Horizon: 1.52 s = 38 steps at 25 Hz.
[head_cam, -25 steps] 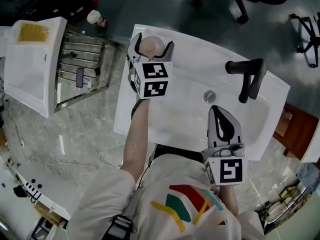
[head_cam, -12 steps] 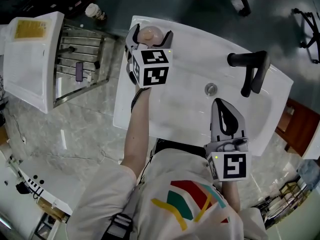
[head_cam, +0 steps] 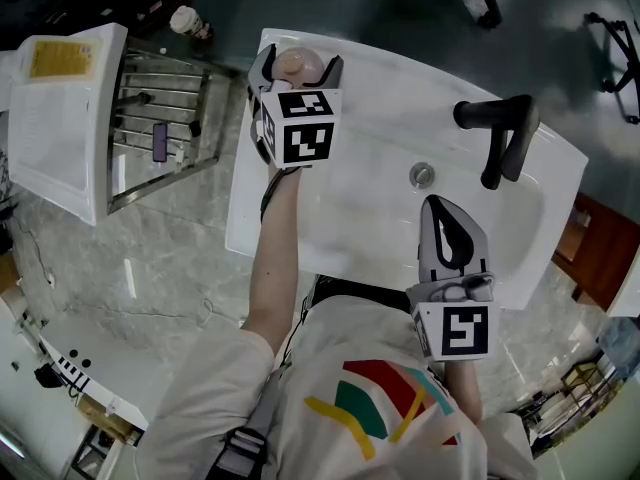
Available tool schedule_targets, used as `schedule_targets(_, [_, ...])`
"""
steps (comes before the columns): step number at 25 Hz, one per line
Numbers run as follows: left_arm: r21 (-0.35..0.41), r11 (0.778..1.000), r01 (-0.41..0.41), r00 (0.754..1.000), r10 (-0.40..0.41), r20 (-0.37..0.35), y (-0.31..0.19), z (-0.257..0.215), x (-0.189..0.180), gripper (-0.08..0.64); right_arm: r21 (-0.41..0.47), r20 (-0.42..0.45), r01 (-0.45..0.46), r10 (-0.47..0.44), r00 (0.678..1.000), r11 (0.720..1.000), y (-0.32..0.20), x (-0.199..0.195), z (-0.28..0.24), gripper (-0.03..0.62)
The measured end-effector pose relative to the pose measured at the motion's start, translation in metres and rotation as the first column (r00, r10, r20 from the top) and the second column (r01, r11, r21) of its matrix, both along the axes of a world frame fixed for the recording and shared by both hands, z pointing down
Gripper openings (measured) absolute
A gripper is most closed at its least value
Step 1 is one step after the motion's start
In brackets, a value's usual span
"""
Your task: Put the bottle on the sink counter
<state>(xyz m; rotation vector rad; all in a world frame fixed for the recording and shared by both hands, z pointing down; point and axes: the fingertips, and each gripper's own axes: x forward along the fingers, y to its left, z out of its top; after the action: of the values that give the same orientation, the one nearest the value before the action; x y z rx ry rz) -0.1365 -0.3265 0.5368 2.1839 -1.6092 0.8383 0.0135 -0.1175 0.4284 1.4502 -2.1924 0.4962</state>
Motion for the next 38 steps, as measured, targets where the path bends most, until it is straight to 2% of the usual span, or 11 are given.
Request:
schedule_targets(9, [-0.001, 1.000, 0.002, 1.000, -0.002, 0.007, 0.000, 0.001, 0.000, 0.397, -0.003, -0.010, -0.004, 0.004, 1.000, 1.000, 0.006, 0.008, 0.000, 0.012])
schedule_targets(13, [0.005, 1.000, 0.016, 1.000, -0.016, 0.002, -0.001, 0.000, 0.000, 0.397, 0.064, -0.061, 0.018, -0.014, 0.998, 0.998, 0.002, 0.006, -0.007, 0.012])
schedule_targets(16, [0.008, 1.000, 0.030, 1.000, -0.030, -0.001, -0.001, -0.001, -0.001, 0.397, 0.071, -0.066, 0.031, -0.026, 0.997, 0.997, 0.004, 0.004, -0.010, 0.012])
schedule_targets(23, [0.006, 0.998, 0.060, 0.994, -0.059, -0.092, -0.002, -0.009, 0.000, 0.397, 0.086, -0.066, 0.061, -0.055, 0.996, 0.994, 0.004, 0.002, -0.017, 0.012])
schedule_targets(26, [0.018, 0.998, 0.055, 0.995, -0.054, -0.078, 0.000, -0.014, 0.000, 0.397, 0.098, -0.059, 0.062, -0.057, 0.997, 0.993, 0.005, 0.001, -0.022, 0.012])
schedule_targets(32, [0.063, 0.996, 0.060, 0.995, -0.055, -0.079, 0.004, -0.041, -0.001, 0.397, 0.143, -0.071, 0.087, -0.078, 0.994, 0.986, 0.002, -0.001, -0.034, 0.012])
schedule_targets(38, [0.132, 0.990, 0.056, 0.997, -0.049, -0.053, 0.016, -0.091, -0.004, 0.397, 0.231, -0.071, 0.091, -0.076, 0.995, 0.969, -0.007, 0.002, -0.062, 0.012])
